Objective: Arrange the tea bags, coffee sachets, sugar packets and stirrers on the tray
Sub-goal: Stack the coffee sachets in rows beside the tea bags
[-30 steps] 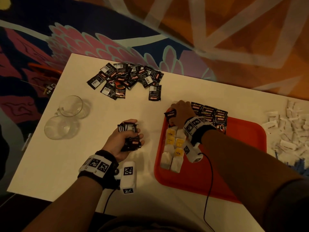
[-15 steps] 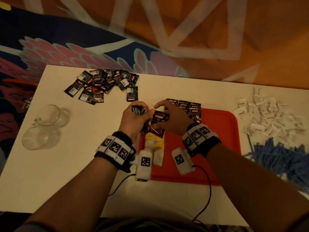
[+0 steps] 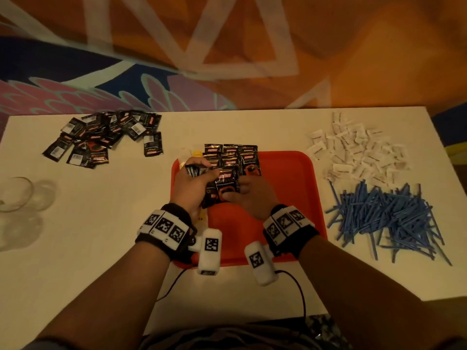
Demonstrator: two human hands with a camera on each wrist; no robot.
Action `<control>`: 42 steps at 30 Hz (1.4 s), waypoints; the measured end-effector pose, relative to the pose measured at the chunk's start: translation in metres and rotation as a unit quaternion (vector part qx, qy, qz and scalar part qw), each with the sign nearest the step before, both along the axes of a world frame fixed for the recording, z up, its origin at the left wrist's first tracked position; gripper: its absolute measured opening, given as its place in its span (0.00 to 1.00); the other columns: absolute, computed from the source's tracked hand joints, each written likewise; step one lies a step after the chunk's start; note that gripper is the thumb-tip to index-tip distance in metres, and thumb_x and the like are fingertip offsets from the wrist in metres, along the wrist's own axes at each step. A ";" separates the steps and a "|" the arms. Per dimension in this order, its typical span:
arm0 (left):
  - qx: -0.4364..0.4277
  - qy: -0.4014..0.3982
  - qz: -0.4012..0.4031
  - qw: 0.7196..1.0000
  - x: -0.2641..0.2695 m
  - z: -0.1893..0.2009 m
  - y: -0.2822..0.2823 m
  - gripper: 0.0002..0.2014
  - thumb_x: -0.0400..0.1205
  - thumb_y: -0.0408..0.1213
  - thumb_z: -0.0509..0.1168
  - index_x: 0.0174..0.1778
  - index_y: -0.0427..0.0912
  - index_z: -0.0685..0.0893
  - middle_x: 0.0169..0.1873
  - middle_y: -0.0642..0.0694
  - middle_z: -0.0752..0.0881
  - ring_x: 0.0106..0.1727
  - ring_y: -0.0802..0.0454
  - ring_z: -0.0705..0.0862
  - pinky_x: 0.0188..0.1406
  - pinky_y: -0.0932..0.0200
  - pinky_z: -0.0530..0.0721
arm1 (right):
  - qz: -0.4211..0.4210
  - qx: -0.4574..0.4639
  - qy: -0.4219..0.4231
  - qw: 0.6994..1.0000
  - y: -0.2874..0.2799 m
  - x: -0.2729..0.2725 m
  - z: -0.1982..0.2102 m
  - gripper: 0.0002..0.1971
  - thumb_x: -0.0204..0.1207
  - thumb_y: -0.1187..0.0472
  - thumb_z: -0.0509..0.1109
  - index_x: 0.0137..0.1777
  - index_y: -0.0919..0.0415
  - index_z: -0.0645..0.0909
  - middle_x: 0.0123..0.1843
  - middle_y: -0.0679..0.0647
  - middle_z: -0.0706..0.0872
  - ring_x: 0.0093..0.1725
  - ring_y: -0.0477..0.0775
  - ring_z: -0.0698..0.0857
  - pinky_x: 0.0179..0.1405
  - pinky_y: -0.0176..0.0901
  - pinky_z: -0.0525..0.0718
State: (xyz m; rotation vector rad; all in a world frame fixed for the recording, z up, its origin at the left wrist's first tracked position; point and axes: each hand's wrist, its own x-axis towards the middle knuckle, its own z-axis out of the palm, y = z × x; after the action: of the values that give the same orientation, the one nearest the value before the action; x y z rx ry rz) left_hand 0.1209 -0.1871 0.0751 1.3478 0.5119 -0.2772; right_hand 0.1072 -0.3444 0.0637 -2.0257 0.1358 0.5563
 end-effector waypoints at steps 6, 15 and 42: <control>-0.046 0.104 -0.011 0.994 -0.003 -0.016 -0.006 0.10 0.79 0.24 0.68 0.48 0.45 0.84 0.42 0.40 0.90 0.36 0.45 0.91 0.39 0.45 0.89 | -0.014 0.015 0.037 0.999 -0.014 -0.011 -0.016 0.11 0.72 0.61 0.78 0.54 0.54 0.88 0.53 0.48 0.91 0.44 0.35 0.86 0.38 0.26 0.79; 0.023 0.073 0.017 0.997 0.011 -0.037 0.010 0.08 0.78 0.29 0.74 0.44 0.48 0.86 0.38 0.42 0.90 0.42 0.40 0.90 0.44 0.41 0.88 | 0.037 0.002 0.042 0.998 -0.023 0.009 -0.038 0.09 0.80 0.58 0.71 0.56 0.57 0.87 0.56 0.49 0.89 0.54 0.46 0.85 0.57 0.42 0.81; -0.239 0.157 0.072 0.956 -0.025 -0.033 0.029 0.19 0.72 0.27 0.60 0.58 0.43 0.80 0.42 0.40 0.84 0.38 0.45 0.83 0.36 0.53 0.86 | -0.121 -0.166 0.109 0.973 -0.068 0.069 -0.088 0.12 0.71 0.57 0.79 0.46 0.50 0.77 0.48 0.48 0.86 0.40 0.42 0.80 0.27 0.33 0.70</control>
State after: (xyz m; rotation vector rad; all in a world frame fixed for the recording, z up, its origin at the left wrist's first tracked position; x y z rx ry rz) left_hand 0.0960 -0.1579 0.0425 0.7924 0.7506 -0.4661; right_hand 0.1764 -0.4120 -0.0245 -2.2203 0.6375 0.6297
